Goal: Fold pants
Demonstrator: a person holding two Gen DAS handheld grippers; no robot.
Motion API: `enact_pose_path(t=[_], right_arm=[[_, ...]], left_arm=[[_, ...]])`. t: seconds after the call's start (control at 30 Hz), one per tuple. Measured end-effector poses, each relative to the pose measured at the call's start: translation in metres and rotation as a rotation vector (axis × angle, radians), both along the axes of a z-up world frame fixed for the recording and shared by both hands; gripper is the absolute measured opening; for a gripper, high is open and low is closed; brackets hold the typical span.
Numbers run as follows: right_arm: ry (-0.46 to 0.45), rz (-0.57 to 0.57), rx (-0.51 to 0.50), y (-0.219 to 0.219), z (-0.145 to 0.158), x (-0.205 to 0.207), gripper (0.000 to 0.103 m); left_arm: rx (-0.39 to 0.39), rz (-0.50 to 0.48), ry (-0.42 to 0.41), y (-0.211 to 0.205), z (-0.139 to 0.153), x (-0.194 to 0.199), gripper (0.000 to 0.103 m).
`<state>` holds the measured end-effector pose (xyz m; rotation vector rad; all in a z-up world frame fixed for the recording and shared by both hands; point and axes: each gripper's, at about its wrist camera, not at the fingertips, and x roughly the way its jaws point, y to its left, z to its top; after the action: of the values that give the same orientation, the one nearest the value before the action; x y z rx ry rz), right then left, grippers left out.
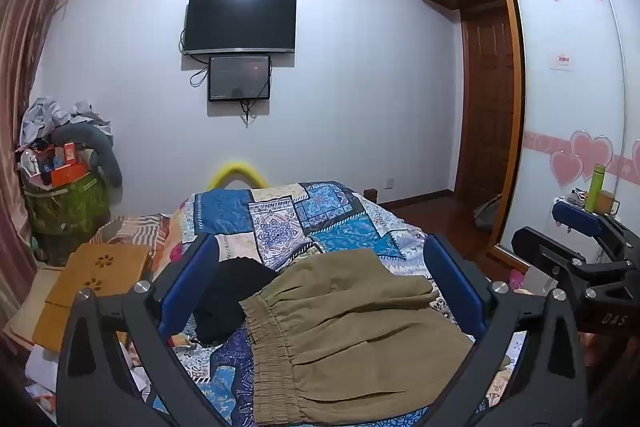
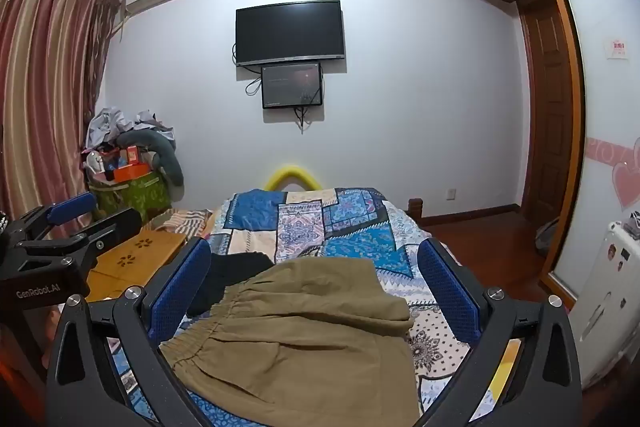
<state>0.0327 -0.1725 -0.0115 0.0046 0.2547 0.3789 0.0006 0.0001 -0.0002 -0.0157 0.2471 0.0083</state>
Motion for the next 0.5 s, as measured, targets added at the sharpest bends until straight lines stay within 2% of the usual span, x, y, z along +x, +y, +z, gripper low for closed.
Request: enact_pose_path(t=[0.5], right_arm=[[0.007,-0.003,-0.004,-0.0003,-0.0018,0.0011,0.103]], left_arm=[[-0.020,-0.024,0.018,0.0029,-0.0057,0.0054,0.103]])
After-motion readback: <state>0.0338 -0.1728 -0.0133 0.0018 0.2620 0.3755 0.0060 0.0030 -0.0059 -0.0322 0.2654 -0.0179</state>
